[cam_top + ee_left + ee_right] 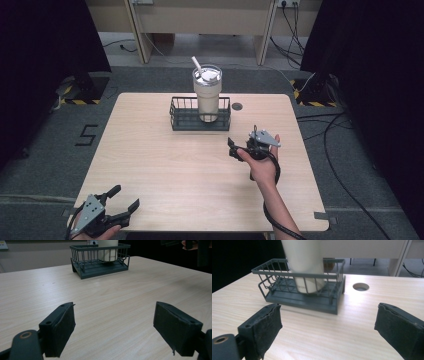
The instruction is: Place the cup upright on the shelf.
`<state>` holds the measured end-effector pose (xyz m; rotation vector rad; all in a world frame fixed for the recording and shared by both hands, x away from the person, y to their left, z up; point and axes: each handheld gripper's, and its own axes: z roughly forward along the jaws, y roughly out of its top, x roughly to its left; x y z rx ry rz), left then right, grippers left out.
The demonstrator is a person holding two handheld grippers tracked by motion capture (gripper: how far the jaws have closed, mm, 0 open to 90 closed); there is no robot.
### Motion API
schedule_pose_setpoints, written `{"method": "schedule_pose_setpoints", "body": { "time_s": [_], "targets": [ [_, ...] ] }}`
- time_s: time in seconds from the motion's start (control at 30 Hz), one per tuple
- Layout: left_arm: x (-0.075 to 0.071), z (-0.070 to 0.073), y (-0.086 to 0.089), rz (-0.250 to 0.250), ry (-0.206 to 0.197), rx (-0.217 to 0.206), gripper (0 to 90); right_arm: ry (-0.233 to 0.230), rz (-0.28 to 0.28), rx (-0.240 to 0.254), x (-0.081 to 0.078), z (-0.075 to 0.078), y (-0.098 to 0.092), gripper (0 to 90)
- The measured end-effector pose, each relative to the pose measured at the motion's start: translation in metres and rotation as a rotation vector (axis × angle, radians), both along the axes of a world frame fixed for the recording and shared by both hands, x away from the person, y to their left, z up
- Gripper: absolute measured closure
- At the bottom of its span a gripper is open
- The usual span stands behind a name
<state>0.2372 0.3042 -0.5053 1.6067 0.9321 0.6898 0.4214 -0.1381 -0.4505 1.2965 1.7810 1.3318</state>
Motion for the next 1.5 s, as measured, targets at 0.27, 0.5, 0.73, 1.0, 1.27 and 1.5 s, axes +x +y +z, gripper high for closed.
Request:
{"method": "schedule_pose_setpoints", "body": {
  "time_s": [0.27,0.5,0.73,1.0,1.27,1.5],
  "targets": [
    [0.0,0.0,0.0,-0.001,0.0,0.006,16.8,0.009,-0.016,-0.004,-0.026,-0.012,-0.02,8.2],
    [0.0,0.0,-0.001,0.0,0.0,0.007,16.8,0.014,-0.02,-0.014,-0.044,-0.02,-0.03,8.6],
    [0.0,-0.001,0.0,0.002,0.001,0.008,16.9,0.019,-0.041,-0.03,-0.059,-0.025,-0.044,10.4],
    [0.0,-0.001,0.0,0.004,0.003,0.016,16.8,0.024,-0.077,-0.035,-0.078,-0.03,-0.063,11.7],
    [0.0,-0.001,-0.001,0.006,0.006,0.014,16.8,0.028,-0.115,-0.019,-0.097,-0.036,-0.08,12.8],
    [0.0,-0.002,-0.001,0.007,0.007,0.017,16.8,0.031,-0.146,-0.02,-0.106,-0.043,-0.091,14.6]
  ]
}}
